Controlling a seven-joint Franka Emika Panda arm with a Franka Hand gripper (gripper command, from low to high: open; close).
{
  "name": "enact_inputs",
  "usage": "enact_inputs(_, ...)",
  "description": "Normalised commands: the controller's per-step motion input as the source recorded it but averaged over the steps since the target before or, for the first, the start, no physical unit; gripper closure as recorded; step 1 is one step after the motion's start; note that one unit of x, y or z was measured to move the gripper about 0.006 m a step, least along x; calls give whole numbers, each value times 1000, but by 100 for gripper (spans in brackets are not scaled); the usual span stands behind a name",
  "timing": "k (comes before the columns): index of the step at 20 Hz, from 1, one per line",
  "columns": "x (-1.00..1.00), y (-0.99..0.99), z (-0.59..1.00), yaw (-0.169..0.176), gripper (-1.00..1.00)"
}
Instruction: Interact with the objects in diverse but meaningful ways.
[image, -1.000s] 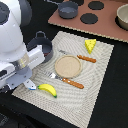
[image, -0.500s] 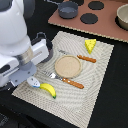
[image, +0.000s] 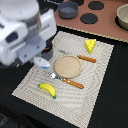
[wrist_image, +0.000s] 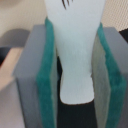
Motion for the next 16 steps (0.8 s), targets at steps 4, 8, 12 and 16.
enact_inputs(4,595,724,678,0,100)
enact_inputs(8,451,781,396,17,100)
enact_inputs(12,316,866,82,49,100)
enact_inputs(16,401,861,6,22,100)
